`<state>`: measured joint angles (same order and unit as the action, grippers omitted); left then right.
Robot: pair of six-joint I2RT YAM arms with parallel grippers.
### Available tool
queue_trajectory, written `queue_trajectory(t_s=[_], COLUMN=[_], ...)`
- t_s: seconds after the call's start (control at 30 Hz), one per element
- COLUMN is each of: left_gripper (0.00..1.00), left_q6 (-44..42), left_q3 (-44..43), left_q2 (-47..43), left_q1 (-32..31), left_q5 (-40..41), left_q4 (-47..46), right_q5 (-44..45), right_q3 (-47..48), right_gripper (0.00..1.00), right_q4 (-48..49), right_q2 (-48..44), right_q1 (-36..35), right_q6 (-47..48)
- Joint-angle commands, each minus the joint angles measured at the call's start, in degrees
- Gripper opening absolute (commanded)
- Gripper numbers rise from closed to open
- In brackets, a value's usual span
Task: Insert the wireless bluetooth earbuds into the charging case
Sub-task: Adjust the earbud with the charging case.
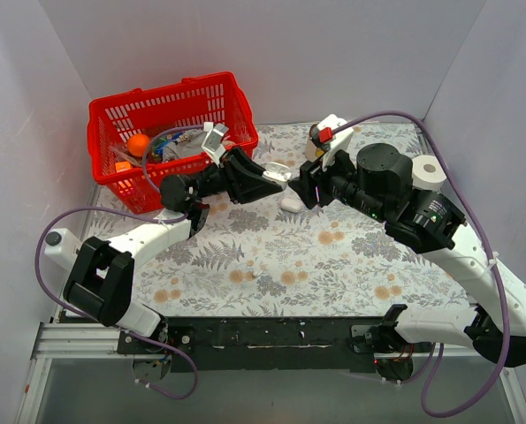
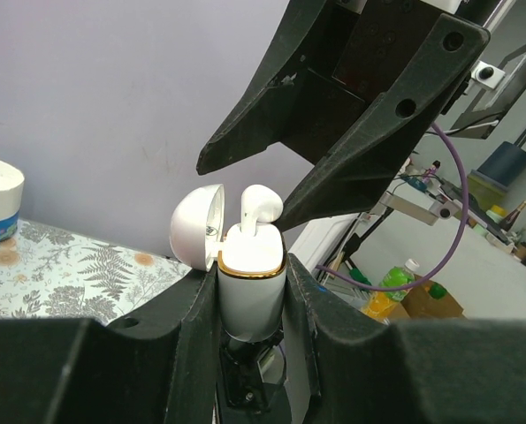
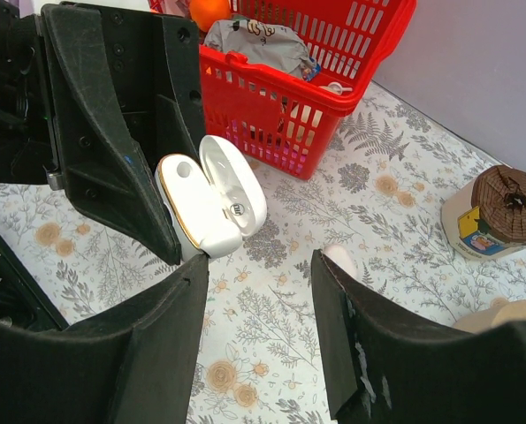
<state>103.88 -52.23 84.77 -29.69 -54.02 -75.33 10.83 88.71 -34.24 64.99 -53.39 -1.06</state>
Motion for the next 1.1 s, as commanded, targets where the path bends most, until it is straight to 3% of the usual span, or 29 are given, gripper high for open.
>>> queue_trajectory(t_s=[0.0, 1.07], left_gripper=[0.0, 0.0], left_q6=[-1.3, -7.81], left_q3=[0.55, 1.51], left_q2=[-2.77, -2.51], left_q1=[0.07, -0.45], left_q5=[-1.35, -1.09], left_q4=[-17.49, -13.35], right_q5=[1.47, -2.39], right_q3=[2.79, 7.71], right_gripper=[0.58, 0.58], right_q4=[2.07, 1.89], right_q2=[0.49, 3.83], right_q1=[-0.05, -0.05], right_q6=[0.8, 1.41])
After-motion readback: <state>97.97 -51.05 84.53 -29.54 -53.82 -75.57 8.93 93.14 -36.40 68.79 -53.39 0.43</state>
